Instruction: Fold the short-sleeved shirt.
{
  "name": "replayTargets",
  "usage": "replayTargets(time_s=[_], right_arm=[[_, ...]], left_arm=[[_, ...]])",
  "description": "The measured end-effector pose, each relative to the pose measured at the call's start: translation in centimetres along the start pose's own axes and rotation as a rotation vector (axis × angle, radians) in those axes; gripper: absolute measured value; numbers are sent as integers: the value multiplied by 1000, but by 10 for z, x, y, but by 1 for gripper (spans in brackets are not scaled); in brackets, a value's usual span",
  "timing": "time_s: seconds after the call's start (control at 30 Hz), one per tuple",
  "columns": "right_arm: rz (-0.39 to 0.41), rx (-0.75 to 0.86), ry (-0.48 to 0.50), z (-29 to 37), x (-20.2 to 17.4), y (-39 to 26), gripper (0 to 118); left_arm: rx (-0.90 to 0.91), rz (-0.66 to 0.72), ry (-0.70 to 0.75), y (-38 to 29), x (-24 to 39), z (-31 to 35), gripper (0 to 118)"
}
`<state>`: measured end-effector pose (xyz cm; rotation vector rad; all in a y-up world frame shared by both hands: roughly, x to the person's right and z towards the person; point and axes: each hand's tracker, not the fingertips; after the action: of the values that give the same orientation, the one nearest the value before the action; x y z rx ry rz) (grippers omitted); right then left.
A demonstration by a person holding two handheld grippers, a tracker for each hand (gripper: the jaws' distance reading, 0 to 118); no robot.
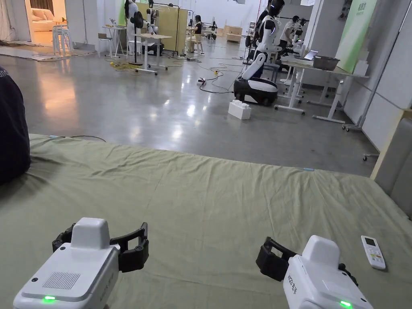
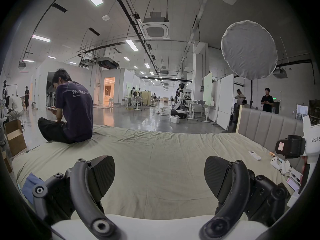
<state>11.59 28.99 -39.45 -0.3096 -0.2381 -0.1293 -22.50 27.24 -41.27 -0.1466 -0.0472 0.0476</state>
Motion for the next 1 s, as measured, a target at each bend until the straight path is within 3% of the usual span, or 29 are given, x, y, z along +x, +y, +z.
replayTargets(time_s=[0.5, 1.0], right_arm=[[47, 9, 9, -2, 0, -2, 118], [11, 15, -24, -8, 5, 3, 118]], left_arm=[[-14, 0, -15, 0, 1, -4, 105], [-22, -8, -15, -2, 1, -8, 105]])
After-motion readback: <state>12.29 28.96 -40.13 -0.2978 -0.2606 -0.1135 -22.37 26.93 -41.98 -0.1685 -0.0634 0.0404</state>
